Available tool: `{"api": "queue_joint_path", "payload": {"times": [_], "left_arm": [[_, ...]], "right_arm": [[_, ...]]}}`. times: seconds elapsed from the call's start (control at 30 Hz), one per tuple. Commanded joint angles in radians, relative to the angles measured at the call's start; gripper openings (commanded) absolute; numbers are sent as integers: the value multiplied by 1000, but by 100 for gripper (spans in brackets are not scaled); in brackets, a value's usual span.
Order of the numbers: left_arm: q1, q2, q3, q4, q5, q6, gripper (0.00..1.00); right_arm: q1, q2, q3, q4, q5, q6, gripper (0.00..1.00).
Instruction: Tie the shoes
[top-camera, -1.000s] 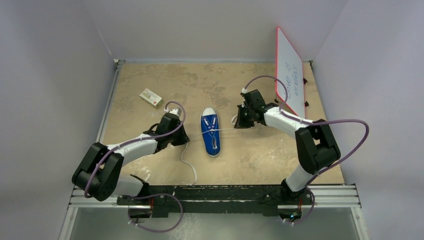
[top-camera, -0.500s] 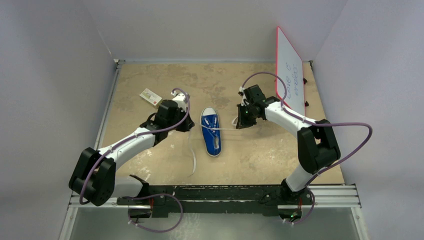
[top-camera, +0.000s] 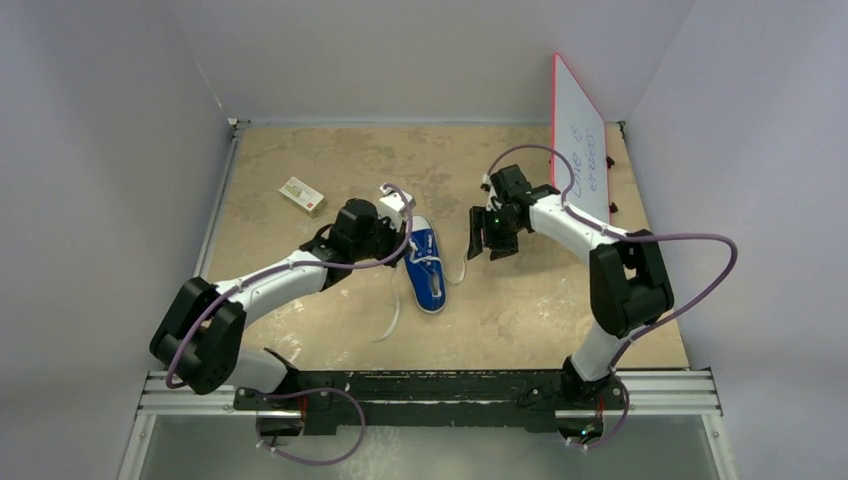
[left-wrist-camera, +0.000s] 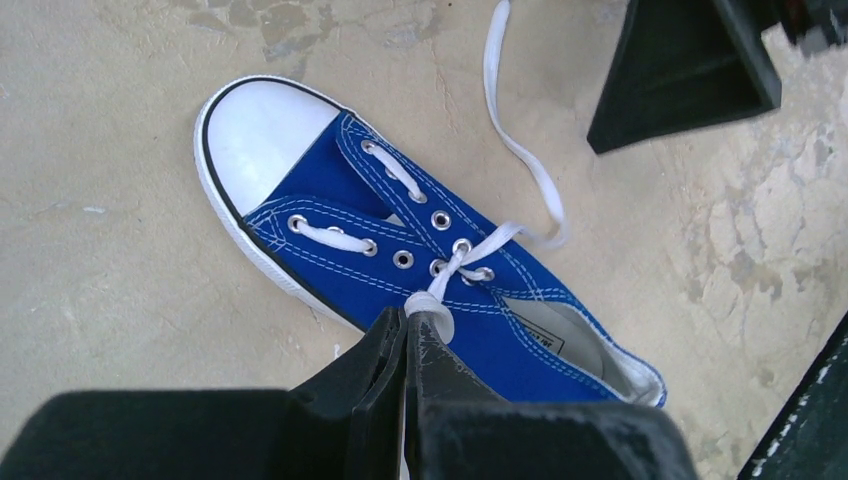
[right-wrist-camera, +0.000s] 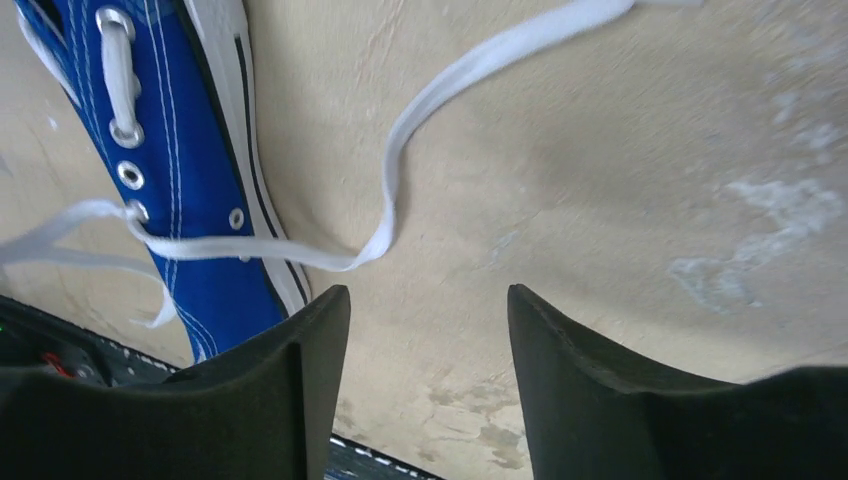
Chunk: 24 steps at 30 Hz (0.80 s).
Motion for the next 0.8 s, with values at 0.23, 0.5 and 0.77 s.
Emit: {"api": "queue_joint_path", "payload": {"times": [0.23,0.5,0.77], "left_arm": [[-7,-1,-6,133,12,153,0],[-7,15,-20,215,-49,273,0],[-7,45,-28,255,0,340,0]], "right_arm": [[-30,162,203,-57,77,143,63],[-30,249,210,-42,197,370,52],[-23,295,209,-29,333,440,45]]}}
